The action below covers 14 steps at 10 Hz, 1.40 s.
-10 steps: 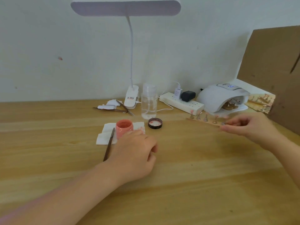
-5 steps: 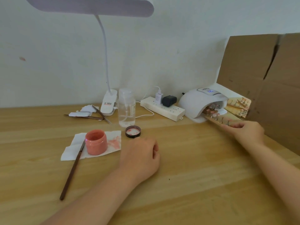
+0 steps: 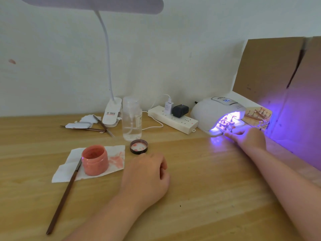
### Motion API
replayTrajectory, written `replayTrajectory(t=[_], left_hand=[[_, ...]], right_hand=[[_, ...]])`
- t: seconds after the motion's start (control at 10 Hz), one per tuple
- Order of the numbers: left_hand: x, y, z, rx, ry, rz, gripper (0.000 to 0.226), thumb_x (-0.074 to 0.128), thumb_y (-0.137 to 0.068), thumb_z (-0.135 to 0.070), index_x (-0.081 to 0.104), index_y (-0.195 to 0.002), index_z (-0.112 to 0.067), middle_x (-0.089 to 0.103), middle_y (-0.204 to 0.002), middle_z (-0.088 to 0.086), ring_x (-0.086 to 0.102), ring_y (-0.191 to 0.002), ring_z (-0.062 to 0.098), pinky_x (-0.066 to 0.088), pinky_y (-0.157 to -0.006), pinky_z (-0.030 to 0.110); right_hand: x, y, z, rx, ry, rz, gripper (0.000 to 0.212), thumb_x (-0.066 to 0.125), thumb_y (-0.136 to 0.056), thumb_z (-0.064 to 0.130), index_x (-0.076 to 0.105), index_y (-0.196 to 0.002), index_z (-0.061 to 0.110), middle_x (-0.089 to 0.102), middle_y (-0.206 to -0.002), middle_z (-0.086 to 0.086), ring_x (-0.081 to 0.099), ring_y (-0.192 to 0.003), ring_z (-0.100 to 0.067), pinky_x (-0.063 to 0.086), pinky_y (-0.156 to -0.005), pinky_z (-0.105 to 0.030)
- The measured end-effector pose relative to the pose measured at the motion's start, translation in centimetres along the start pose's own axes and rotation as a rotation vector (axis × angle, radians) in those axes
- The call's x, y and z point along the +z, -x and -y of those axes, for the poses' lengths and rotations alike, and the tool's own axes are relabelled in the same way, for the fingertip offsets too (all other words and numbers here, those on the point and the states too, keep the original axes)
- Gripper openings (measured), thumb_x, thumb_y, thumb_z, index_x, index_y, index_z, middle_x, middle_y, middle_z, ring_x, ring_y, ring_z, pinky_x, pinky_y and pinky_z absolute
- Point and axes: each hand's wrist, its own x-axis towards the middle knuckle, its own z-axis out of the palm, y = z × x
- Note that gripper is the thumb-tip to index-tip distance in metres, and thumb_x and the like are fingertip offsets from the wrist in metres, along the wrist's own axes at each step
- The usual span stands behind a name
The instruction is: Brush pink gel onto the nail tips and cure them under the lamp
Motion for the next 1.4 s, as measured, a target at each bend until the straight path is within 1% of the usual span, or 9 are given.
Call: replayTrajectory(t=[0.2, 0.4, 0.5, 0.6, 0.7, 0.8, 0.9, 1.2, 1.4], left_hand=[[0.1, -0.2, 0.1, -0.046, 0.014, -0.007, 0.006, 0.05, -0.083, -0.033, 0.048, -0.079, -0.037, 0.049, -0.07, -0.02, 0.044, -0.071, -0.004, 0.028, -0.053, 0.014], [0.0, -0.3, 0.0, -0.074, 0.007, 0.012, 0.008, 0.05, -0.083, -0.035, 0.046, -0.077, -0.038, 0.05, -0.071, -0.02, 0.045, -0.071, -0.005, 0.027, -0.051, 0.015], [-0.1, -0.3, 0.0, -0.122, 0.032, 0.005, 0.01, 0.051, -0.082, -0.034, 0.045, -0.075, -0.038, 0.051, -0.07, -0.018, 0.047, -0.069, -0.004, 0.028, -0.05, 0.015], [-0.2, -0.4, 0.1, -0.184, 0.085, -0.018, 0.01, 0.054, -0.081, -0.031, 0.049, -0.074, -0.036, 0.053, -0.064, -0.014, 0.05, -0.066, -0.001, 0.035, -0.052, 0.016], [-0.3, -0.4, 0.2, -0.237, 0.143, -0.041, 0.01, 0.056, -0.08, -0.028, 0.053, -0.073, -0.034, 0.056, -0.06, -0.017, 0.052, -0.062, 0.0, 0.04, -0.054, 0.017], [-0.3, -0.4, 0.3, -0.265, 0.177, -0.034, 0.01, 0.057, -0.079, -0.027, 0.053, -0.073, -0.034, 0.052, -0.071, -0.038, 0.051, -0.063, -0.003, 0.038, -0.052, 0.016], [-0.2, -0.6, 0.4, -0.273, 0.18, -0.035, 0.009, 0.056, -0.079, -0.028, 0.053, -0.073, -0.034, 0.05, -0.072, -0.042, 0.052, -0.062, -0.003, 0.037, -0.052, 0.016], [0.1, -0.6, 0.7, -0.268, 0.184, -0.031, 0.008, 0.056, -0.078, -0.03, 0.052, -0.073, -0.035, 0.051, -0.075, -0.041, 0.052, -0.067, -0.008, 0.036, -0.051, 0.016], [-0.2, -0.9, 0.2, -0.268, 0.148, -0.031, 0.009, 0.054, -0.08, -0.029, 0.051, -0.073, -0.034, 0.054, -0.062, -0.016, 0.051, -0.063, -0.002, 0.038, -0.053, 0.018]], right_hand=[[1.3, -1.6, 1.4, 0.03, 0.045, 0.022, 0.037, 0.069, -0.083, 0.038, 0.061, -0.053, 0.019, 0.055, -0.055, -0.007, 0.051, -0.064, -0.028, 0.031, -0.052, -0.031], [0.6, -2.8, 2.3, -0.08, 0.221, 0.138, 0.043, 0.059, -0.09, 0.041, 0.056, -0.065, 0.005, 0.056, -0.068, -0.013, 0.056, -0.08, -0.031, 0.034, -0.063, -0.031], [-1.1, -3.4, 3.1, -0.142, 0.177, -0.102, 0.033, 0.059, -0.086, 0.03, 0.056, -0.059, 0.011, 0.056, -0.062, -0.008, 0.053, -0.069, -0.031, 0.033, -0.054, -0.029], [-2.0, -5.4, 5.0, -0.198, 0.026, -0.071, 0.009, 0.056, -0.083, 0.017, 0.061, -0.09, 0.012, 0.061, -0.078, -0.01, 0.056, -0.082, -0.031, 0.037, -0.066, -0.029], [-1.8, -8.2, 6.3, -0.136, 0.151, 0.111, 0.047, 0.045, -0.089, 0.013, 0.043, -0.136, 0.015, 0.058, -0.121, -0.02, 0.054, -0.108, -0.034, 0.041, -0.083, -0.034], [-1.3, -10.5, 6.6, -0.1, 0.312, 0.192, 0.057, 0.04, -0.09, 0.016, 0.031, -0.146, 0.027, 0.046, -0.141, -0.014, 0.048, -0.122, -0.033, 0.039, -0.095, -0.034], [-0.9, -12.0, 6.9, -0.095, 0.416, 0.263, 0.05, 0.035, -0.091, 0.019, 0.039, -0.14, 0.027, 0.042, -0.145, -0.006, 0.043, -0.128, -0.03, 0.037, -0.104, -0.037], [-0.7, -12.9, 6.8, -0.142, 0.428, 0.228, 0.042, 0.037, -0.092, 0.014, 0.052, -0.131, 0.02, 0.05, -0.139, -0.006, 0.046, -0.124, -0.028, 0.038, -0.098, -0.032], [-1.5, -10.3, 6.3, -0.147, 0.248, 0.142, 0.048, 0.038, -0.096, 0.021, 0.03, -0.142, 0.01, 0.054, -0.126, -0.025, 0.055, -0.107, -0.035, 0.038, -0.077, -0.034]])
